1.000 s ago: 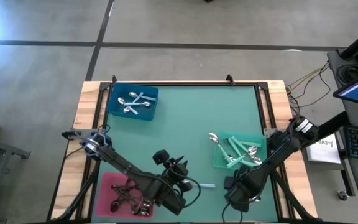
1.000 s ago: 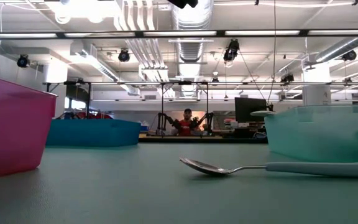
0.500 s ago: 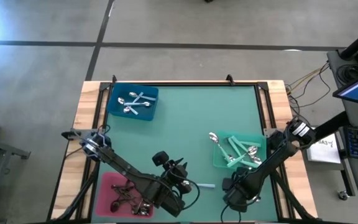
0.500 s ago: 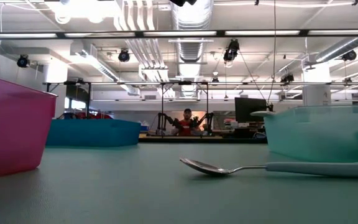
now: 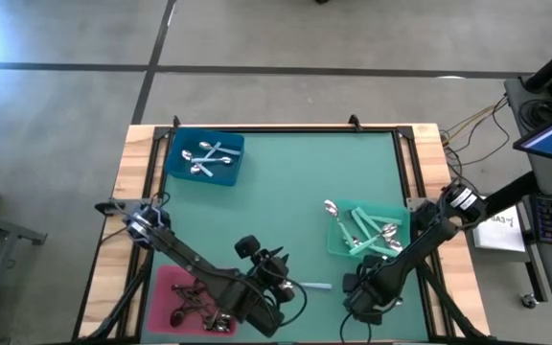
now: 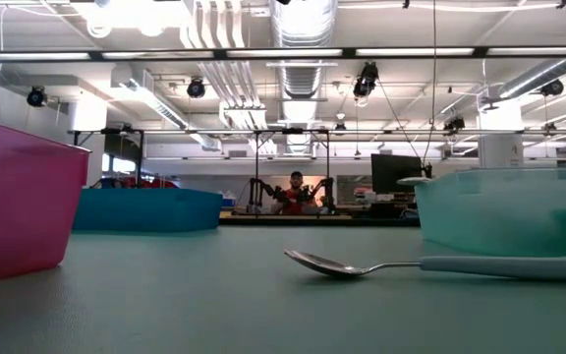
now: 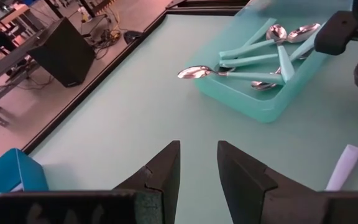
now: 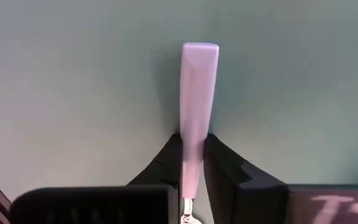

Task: Sort silverware by color (type)
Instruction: Put the right blue spoon into the blue bin

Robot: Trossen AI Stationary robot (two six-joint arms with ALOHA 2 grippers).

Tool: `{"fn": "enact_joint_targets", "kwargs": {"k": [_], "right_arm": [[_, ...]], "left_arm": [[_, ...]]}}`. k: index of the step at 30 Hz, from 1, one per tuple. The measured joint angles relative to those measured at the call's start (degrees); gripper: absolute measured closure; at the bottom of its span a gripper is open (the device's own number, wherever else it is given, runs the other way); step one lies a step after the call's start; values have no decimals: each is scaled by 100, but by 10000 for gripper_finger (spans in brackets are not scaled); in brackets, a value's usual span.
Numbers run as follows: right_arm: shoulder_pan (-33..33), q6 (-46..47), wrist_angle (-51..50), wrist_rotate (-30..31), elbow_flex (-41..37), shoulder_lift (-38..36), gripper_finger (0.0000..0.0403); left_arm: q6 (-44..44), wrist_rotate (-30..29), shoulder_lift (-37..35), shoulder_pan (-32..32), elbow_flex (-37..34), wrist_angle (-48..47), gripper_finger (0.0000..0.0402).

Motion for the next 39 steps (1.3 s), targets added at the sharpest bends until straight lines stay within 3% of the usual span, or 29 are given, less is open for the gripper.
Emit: {"fn": "enact_joint_targets", "kwargs": {"k": [8, 12, 18, 20, 24, 25, 28, 33, 39], "right_arm": [[5, 35, -286, 260, 361, -747, 374], [2, -325, -240, 1331, 653, -1090, 374], [-39, -1832, 565, 3408, 1066, -1491, 374], [-49, -2398, 816, 3740, 1196, -1595, 374], [-134, -3068, 941, 3821, 1449, -1735, 374], [-158, -3150, 928, 3810, 1486, -1757, 374], [-240, -3310, 883, 3818, 1543, -1836, 374], [-346, -3206, 621, 3820, 1490, -1970, 372], [-602, -3149, 209, 3773, 1413, -2020, 372]], "left_arm": [[231, -141, -103, -179, -3, 12, 311], [428, -172, -54, -312, -113, 134, 311], [797, -86, -49, -403, -199, 809, 311], [1531, 416, -49, -428, -199, 1290, 311], [3352, 2262, -62, -446, -143, 2168, 319], [3564, 2473, -68, -444, -91, 2173, 321], [3498, 2391, -177, -341, 99, 1659, 325], [2464, 1457, -589, -145, 265, -79, 325], [1672, 1409, -1678, -54, -487, -1247, 325]]}}
